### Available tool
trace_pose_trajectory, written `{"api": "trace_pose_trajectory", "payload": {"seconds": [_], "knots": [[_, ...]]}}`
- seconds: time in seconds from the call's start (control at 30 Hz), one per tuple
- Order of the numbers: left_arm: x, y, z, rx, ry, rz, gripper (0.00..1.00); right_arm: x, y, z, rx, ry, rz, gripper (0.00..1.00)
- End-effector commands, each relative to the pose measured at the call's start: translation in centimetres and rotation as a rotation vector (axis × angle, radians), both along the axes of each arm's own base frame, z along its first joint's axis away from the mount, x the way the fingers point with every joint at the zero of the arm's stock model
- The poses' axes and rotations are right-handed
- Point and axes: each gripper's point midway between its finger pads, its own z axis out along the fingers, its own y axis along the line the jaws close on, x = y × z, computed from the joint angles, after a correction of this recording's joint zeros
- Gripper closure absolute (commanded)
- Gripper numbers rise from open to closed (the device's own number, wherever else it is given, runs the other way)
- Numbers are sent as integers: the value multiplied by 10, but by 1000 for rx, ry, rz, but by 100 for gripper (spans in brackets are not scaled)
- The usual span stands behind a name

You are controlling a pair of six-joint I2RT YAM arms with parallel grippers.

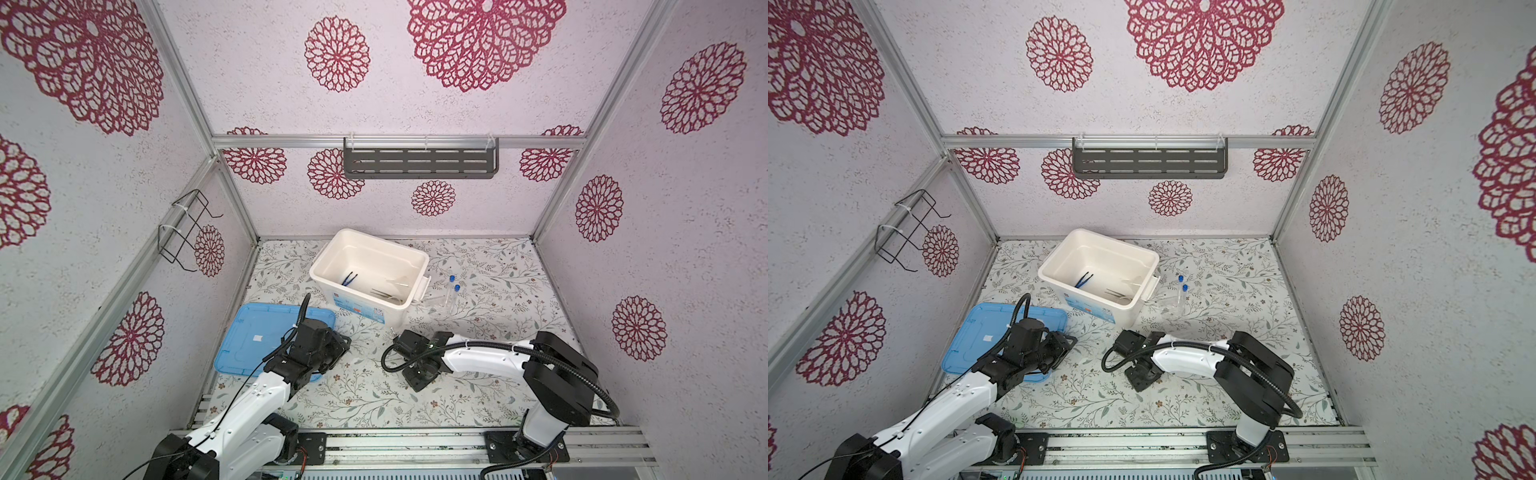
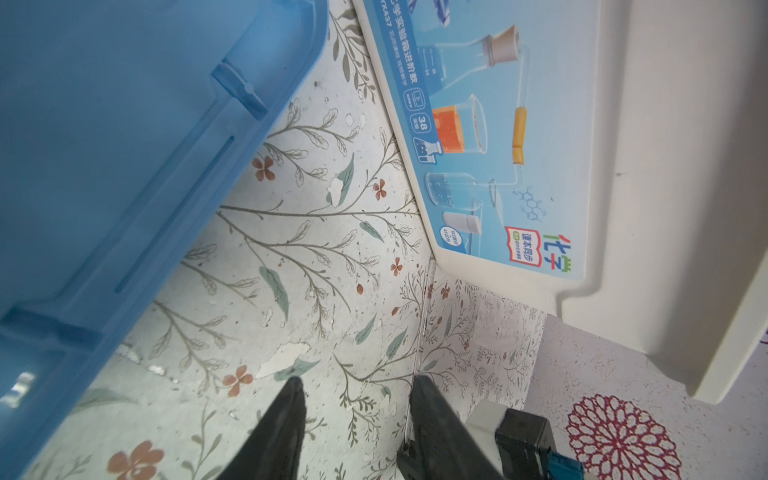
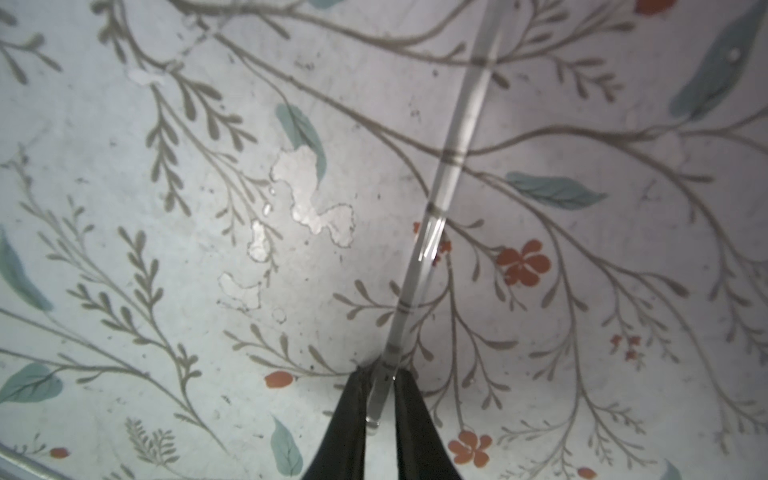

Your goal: Organize the chemistry lab equipment

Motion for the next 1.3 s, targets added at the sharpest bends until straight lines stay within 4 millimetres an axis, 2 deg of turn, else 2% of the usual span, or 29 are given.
{"api": "trace_pose_trajectory", "payload": {"seconds": [0.0,0.07,0.23,0.4,0.47,0.67,0.83,0.97,1.0,1.1,1.27], "knots": [[5,-2,6,-32,-17,12,55,-1,-10,-6,-85,-2,67,85],[5,-3,6,-40,-15,14,54,-3,-6,-6,-78,14,98,89],[3,-2,3,-43,-11,23,54,-2,1,2,-76,13,153,91],[4,-3,0,-54,-5,25,54,-6,22,7,-31,12,205,92],[6,-10,2,-80,-8,6,54,-9,30,8,-24,-4,228,93],[6,-18,1,-54,14,-30,52,-15,56,24,71,-67,263,94],[4,-18,-14,-52,51,12,52,-14,62,33,99,-99,259,94],[5,-23,-20,-55,59,11,53,-14,61,31,98,-99,258,94],[5,-25,-21,-55,61,7,52,-14,61,30,95,-97,258,93],[6,-27,-24,-47,72,-1,53,-18,64,30,95,-69,263,75],[3,-23,-31,-40,82,17,53,-32,76,30,116,-21,306,62]]}}
